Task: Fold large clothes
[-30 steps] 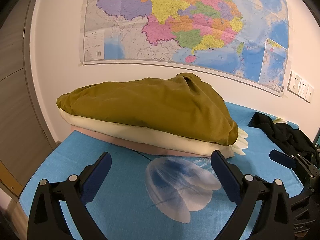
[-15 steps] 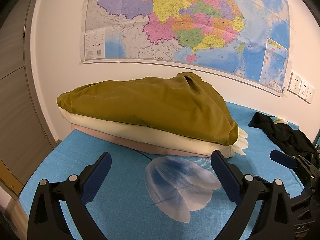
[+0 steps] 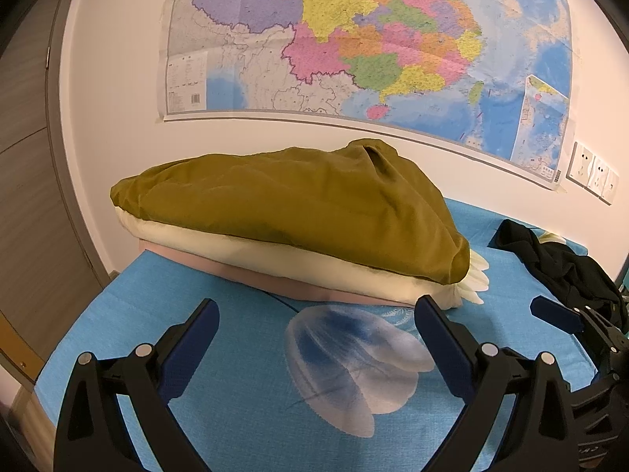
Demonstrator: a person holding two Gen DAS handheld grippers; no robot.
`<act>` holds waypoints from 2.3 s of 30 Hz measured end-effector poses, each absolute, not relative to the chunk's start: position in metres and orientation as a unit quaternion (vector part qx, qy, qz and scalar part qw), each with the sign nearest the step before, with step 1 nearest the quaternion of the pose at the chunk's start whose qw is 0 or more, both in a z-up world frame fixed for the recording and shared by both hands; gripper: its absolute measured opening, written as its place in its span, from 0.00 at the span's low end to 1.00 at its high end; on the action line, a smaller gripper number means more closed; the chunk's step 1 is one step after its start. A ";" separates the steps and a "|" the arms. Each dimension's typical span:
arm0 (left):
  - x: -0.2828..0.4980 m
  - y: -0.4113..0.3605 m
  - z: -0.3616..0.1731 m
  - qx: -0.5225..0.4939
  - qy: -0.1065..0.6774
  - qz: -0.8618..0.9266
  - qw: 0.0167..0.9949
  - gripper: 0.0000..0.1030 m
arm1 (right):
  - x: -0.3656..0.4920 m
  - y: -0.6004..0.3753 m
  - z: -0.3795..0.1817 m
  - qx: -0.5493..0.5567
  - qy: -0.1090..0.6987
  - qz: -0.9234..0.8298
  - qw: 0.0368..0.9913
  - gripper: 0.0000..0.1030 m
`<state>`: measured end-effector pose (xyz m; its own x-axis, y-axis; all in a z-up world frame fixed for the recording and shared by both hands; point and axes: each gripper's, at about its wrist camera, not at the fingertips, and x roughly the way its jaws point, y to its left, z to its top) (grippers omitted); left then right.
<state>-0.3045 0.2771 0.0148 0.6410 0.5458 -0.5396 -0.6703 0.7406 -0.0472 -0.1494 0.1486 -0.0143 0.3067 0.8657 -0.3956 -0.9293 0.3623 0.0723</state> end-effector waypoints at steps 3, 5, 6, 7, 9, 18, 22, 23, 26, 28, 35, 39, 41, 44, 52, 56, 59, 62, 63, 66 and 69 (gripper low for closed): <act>-0.304 0.277 0.014 -0.120 0.255 0.337 0.898 0.93 | -0.150 0.149 -0.015 -0.084 0.188 0.558 0.804 0.94; -0.304 0.277 0.014 -0.121 0.255 0.337 0.898 0.93 | -0.149 0.149 -0.016 -0.085 0.188 0.558 0.804 0.94; -0.304 0.277 0.014 -0.121 0.255 0.337 0.898 0.93 | -0.150 0.150 -0.016 -0.085 0.188 0.559 0.803 0.94; -0.304 0.277 0.014 -0.121 0.256 0.337 0.898 0.93 | -0.150 0.150 -0.016 -0.085 0.188 0.558 0.803 0.94; -0.304 0.277 0.013 -0.122 0.256 0.338 0.897 0.93 | -0.150 0.150 -0.016 -0.086 0.189 0.559 0.803 0.94; -0.303 0.278 0.012 -0.122 0.258 0.336 0.898 0.93 | -0.151 0.150 -0.016 -0.086 0.188 0.559 0.803 0.94; -0.302 0.278 0.012 -0.122 0.259 0.335 0.898 0.93 | -0.151 0.150 -0.017 -0.084 0.189 0.559 0.803 0.94; -0.302 0.278 0.011 -0.121 0.259 0.335 0.898 0.93 | -0.151 0.150 -0.017 -0.084 0.189 0.559 0.803 0.94; -0.302 0.279 0.011 -0.122 0.260 0.334 0.898 0.93 | -0.151 0.150 -0.017 -0.084 0.190 0.559 0.802 0.94; -0.302 0.279 0.011 -0.122 0.260 0.333 0.898 0.93 | -0.151 0.150 -0.018 -0.085 0.189 0.559 0.803 0.94; -0.302 0.279 0.011 -0.122 0.260 0.333 0.898 0.93 | -0.151 0.149 -0.018 -0.083 0.189 0.560 0.802 0.94; -0.302 0.279 0.011 -0.122 0.260 0.333 0.898 0.93 | -0.151 0.149 -0.017 -0.082 0.188 0.561 0.802 0.94; -0.302 0.279 0.011 -0.122 0.260 0.334 0.898 0.93 | -0.151 0.149 -0.017 -0.082 0.188 0.561 0.802 0.94; -0.302 0.279 0.011 -0.123 0.261 0.332 0.898 0.93 | -0.150 0.148 -0.017 -0.081 0.187 0.562 0.802 0.94; -0.301 0.279 0.010 -0.124 0.262 0.330 0.898 0.93 | -0.149 0.148 -0.017 -0.080 0.187 0.563 0.801 0.94; -0.301 0.279 0.010 -0.123 0.261 0.331 0.898 0.93 | -0.149 0.149 -0.017 -0.079 0.187 0.563 0.801 0.94; -0.301 0.277 0.011 -0.122 0.258 0.329 0.900 0.93 | -0.150 0.148 -0.018 -0.078 0.188 0.563 0.801 0.94; -0.302 0.275 0.012 -0.117 0.249 0.330 0.903 0.93 | -0.150 0.147 -0.018 -0.078 0.188 0.562 0.801 0.94; -0.302 0.274 0.013 -0.114 0.247 0.332 0.903 0.93 | -0.150 0.147 -0.018 -0.077 0.187 0.562 0.802 0.94; -0.300 0.272 0.013 -0.114 0.246 0.328 0.905 0.93 | -0.149 0.142 -0.020 -0.073 0.188 0.557 0.806 0.94; -0.294 0.270 0.010 -0.132 0.253 0.309 0.907 0.93 | -0.144 0.132 -0.024 -0.065 0.191 0.547 0.813 0.94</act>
<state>-0.2943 0.2702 0.0099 0.6812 0.4944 -0.5399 -0.6274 0.7743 -0.0825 -0.1440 0.1324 -0.0240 0.3298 0.8637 -0.3810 -0.9132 0.3942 0.1030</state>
